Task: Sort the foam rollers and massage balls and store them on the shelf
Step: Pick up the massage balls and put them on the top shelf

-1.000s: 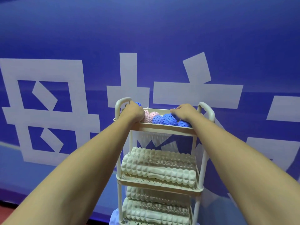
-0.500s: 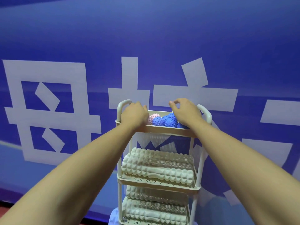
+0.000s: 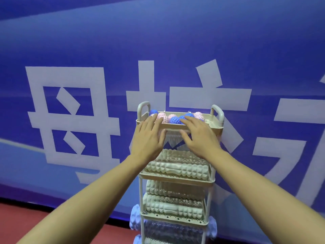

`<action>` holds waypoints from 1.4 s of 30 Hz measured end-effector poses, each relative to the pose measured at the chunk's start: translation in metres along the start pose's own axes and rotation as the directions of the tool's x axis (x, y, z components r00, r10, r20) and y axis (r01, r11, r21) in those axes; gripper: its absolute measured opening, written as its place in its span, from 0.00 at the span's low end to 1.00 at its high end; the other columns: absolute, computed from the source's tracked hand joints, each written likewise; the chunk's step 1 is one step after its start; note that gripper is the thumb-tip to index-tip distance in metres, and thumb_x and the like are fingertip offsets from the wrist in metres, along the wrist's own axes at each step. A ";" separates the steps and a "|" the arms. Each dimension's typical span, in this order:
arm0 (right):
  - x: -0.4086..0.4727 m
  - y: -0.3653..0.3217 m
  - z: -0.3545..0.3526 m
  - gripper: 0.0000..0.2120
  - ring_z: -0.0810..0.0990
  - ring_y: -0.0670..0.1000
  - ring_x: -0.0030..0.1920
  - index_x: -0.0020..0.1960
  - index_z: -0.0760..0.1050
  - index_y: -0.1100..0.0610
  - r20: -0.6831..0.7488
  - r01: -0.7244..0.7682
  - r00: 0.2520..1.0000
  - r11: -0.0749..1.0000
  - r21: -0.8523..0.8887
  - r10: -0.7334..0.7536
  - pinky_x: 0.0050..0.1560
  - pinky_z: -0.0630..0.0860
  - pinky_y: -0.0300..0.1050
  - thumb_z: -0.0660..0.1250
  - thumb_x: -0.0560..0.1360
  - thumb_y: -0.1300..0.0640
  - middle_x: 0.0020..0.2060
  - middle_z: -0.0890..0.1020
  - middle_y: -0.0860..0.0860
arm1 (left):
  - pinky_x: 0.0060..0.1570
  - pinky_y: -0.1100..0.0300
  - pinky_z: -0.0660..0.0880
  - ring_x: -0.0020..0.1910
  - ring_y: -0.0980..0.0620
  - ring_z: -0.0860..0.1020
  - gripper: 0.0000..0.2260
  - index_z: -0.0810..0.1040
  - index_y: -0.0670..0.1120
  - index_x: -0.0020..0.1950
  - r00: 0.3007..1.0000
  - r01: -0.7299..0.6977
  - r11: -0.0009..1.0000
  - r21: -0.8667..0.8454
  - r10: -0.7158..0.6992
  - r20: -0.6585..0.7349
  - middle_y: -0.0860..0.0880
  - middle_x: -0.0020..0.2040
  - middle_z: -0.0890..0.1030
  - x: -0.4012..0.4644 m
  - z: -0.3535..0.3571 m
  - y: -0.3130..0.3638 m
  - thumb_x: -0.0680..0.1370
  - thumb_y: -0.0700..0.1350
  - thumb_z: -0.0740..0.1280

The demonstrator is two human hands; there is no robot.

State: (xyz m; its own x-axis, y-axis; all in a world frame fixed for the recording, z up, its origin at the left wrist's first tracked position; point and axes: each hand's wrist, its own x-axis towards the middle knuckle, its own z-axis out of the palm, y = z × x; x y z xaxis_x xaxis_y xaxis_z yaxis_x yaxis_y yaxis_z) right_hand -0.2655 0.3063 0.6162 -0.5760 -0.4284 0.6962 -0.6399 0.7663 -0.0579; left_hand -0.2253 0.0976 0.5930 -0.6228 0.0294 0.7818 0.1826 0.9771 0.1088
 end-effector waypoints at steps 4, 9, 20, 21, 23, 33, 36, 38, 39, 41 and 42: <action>-0.070 -0.020 0.030 0.23 0.72 0.53 0.71 0.73 0.72 0.53 -0.007 0.066 0.998 0.998 0.021 -0.066 0.70 0.70 0.52 0.60 0.81 0.44 0.72 0.73 0.51 | 0.75 0.47 0.63 0.77 0.48 0.63 0.23 0.65 0.49 0.78 0.998 -0.014 0.999 -0.031 0.016 0.058 0.47 0.79 0.64 -0.069 0.011 0.008 0.84 0.55 0.54; -0.185 -0.034 0.082 0.28 0.69 0.53 0.73 0.75 0.69 0.51 0.258 -0.055 0.965 0.998 0.022 0.048 0.72 0.67 0.53 0.52 0.81 0.39 0.74 0.71 0.51 | 0.77 0.49 0.58 0.79 0.49 0.60 0.25 0.63 0.49 0.79 0.957 0.043 0.999 -0.014 -0.037 0.287 0.48 0.80 0.62 -0.190 0.043 0.013 0.84 0.57 0.51; -0.428 -0.069 0.178 0.34 0.66 0.55 0.75 0.79 0.62 0.49 0.751 -0.365 0.580 0.925 -0.105 0.315 0.74 0.63 0.52 0.48 0.78 0.35 0.78 0.64 0.52 | 0.78 0.48 0.50 0.81 0.48 0.51 0.29 0.51 0.50 0.82 0.535 0.244 0.969 0.045 -0.174 0.827 0.49 0.83 0.51 -0.439 0.106 0.047 0.83 0.60 0.47; -0.443 -0.072 0.183 0.32 0.64 0.55 0.76 0.80 0.59 0.48 0.783 -0.383 0.533 0.917 -0.114 0.320 0.75 0.60 0.52 0.50 0.80 0.36 0.79 0.61 0.52 | 0.79 0.49 0.49 0.81 0.49 0.50 0.29 0.50 0.50 0.82 0.490 0.246 0.968 0.052 -0.170 0.855 0.49 0.83 0.50 -0.454 0.110 0.049 0.84 0.60 0.47; -0.470 -0.076 0.192 0.31 0.61 0.55 0.78 0.81 0.55 0.47 0.830 -0.423 0.448 0.897 -0.130 0.331 0.76 0.58 0.53 0.54 0.81 0.38 0.80 0.57 0.51 | 0.79 0.50 0.49 0.81 0.49 0.49 0.30 0.49 0.50 0.82 0.419 0.246 0.967 0.058 -0.160 0.894 0.49 0.83 0.49 -0.480 0.118 0.051 0.83 0.61 0.46; -0.580 -0.060 0.257 0.38 0.63 0.57 0.76 0.81 0.53 0.46 0.901 -0.579 0.004 0.736 -0.351 0.433 0.71 0.66 0.54 0.53 0.75 0.31 0.80 0.56 0.52 | 0.73 0.47 0.61 0.79 0.45 0.56 0.31 0.51 0.50 0.82 0.126 0.280 0.955 0.099 -0.139 0.982 0.47 0.82 0.53 -0.565 0.199 0.059 0.83 0.62 0.51; -0.608 -0.054 0.287 0.38 0.63 0.60 0.75 0.82 0.51 0.47 0.894 -0.620 -0.106 0.674 -0.402 0.435 0.70 0.67 0.55 0.61 0.78 0.36 0.81 0.53 0.54 | 0.72 0.44 0.63 0.79 0.43 0.55 0.30 0.51 0.50 0.82 0.045 0.295 0.947 0.127 -0.147 0.988 0.47 0.82 0.53 -0.585 0.236 0.056 0.83 0.60 0.53; -0.625 -0.051 0.311 0.40 0.65 0.62 0.74 0.82 0.52 0.49 0.889 -0.659 -0.142 0.629 -0.413 0.435 0.70 0.68 0.54 0.64 0.77 0.38 0.80 0.54 0.56 | 0.74 0.42 0.61 0.80 0.40 0.54 0.31 0.50 0.48 0.82 -0.015 0.280 0.952 0.123 -0.124 0.992 0.45 0.82 0.53 -0.605 0.268 0.047 0.82 0.61 0.47; -0.633 -0.049 0.323 0.40 0.67 0.62 0.73 0.82 0.52 0.49 0.885 -0.675 -0.151 0.608 -0.418 0.441 0.70 0.68 0.53 0.66 0.77 0.38 0.80 0.55 0.56 | 0.75 0.41 0.59 0.80 0.38 0.54 0.34 0.49 0.47 0.82 -0.035 0.262 0.959 0.112 -0.106 0.994 0.44 0.82 0.53 -0.615 0.283 0.043 0.80 0.62 0.43; -0.650 -0.046 0.349 0.41 0.69 0.62 0.72 0.82 0.53 0.50 0.866 -0.707 -0.192 0.547 -0.448 0.462 0.69 0.68 0.52 0.67 0.77 0.40 0.79 0.57 0.58 | 0.75 0.42 0.59 0.79 0.37 0.56 0.34 0.49 0.47 0.82 -0.083 0.274 0.953 0.129 -0.110 0.990 0.43 0.82 0.53 -0.629 0.309 0.036 0.80 0.62 0.43; -0.658 -0.046 0.360 0.41 0.69 0.62 0.72 0.82 0.53 0.50 0.850 -0.723 -0.222 0.504 -0.472 0.478 0.69 0.67 0.51 0.68 0.77 0.41 0.78 0.58 0.59 | 0.74 0.43 0.60 0.77 0.37 0.58 0.31 0.49 0.48 0.82 -0.103 0.295 0.944 0.149 -0.123 0.987 0.42 0.82 0.52 -0.634 0.320 0.034 0.82 0.60 0.49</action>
State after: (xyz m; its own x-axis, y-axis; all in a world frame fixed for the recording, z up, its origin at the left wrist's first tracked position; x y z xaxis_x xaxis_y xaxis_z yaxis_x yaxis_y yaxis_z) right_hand -0.0405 0.3809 -0.0966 -0.6106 0.0542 -0.7901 0.3344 0.9220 -0.1952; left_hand -0.0679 0.1799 -0.0952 -0.7095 0.0844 -0.6997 -0.1242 0.9623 0.2420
